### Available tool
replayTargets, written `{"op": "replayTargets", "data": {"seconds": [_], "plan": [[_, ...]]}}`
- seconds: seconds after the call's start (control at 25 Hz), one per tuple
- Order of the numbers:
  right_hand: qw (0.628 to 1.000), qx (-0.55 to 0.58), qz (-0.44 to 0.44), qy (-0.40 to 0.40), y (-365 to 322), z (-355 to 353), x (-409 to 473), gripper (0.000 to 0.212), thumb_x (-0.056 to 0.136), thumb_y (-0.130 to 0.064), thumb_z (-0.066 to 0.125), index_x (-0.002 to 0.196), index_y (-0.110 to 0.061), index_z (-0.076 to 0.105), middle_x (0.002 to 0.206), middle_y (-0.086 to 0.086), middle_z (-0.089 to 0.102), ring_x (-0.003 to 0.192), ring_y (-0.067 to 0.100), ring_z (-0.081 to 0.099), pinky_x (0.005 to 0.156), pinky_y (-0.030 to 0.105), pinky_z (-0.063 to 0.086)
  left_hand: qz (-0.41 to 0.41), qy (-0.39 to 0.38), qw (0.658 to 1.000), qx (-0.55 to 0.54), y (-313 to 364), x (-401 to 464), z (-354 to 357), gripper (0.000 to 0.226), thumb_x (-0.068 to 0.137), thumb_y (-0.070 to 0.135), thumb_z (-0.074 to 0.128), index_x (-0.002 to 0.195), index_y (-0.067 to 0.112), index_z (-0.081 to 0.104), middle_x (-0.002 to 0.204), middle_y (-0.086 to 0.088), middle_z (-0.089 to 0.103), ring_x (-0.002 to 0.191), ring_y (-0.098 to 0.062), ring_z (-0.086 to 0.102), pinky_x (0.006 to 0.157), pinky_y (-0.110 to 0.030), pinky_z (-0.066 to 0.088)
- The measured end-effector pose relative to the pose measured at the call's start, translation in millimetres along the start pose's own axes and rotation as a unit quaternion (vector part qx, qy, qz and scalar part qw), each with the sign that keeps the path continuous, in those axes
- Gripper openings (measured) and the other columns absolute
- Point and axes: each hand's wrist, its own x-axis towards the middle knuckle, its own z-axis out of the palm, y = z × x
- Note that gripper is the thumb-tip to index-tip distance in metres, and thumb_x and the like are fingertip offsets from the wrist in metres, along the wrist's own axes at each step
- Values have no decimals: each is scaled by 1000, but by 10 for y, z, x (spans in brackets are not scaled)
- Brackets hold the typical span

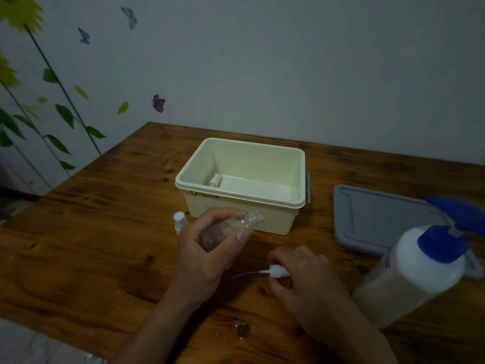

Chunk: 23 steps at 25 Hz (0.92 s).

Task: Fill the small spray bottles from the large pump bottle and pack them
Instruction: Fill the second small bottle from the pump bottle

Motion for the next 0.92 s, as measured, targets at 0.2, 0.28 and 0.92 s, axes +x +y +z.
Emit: {"op": "replayTargets", "data": {"seconds": [0.2, 0.28, 0.92], "plan": [[1000, -12, -11, 12, 12, 28, 6, 30, 87, -48, 47, 116, -41, 42, 113, -24, 47, 109, 3, 39, 92, 29, 32, 2, -13, 1000, 14, 13, 1, 15, 19, 73, 34, 67, 91, 26, 71, 69, 4, 66, 56, -6, 59, 47, -17, 45], [1000, -3, -9, 20, 0, 10, -7, 38, 86, -52, 48, 122, -41, 41, 111, -28, 40, 108, 1, 37, 91, 27, 31, 8, -19, 1000, 18, 19, -3, 27, 21, 74, 32, 67, 92, 21, 70, 68, 6, 67, 56, -5, 60, 48, -15, 45], [985, -19, -11, 172, 83, -1103, -648, 28, 81, -35, 66, 55, -45, 61, 47, -19, 56, 67, -1, 62, 65, 10, 48, 4, -102, 995, -13, 251, 60, 701, 25, 70, 36, 70, 94, 27, 72, 89, 5, 73, 78, -10, 68, 65, -16, 52]]}}
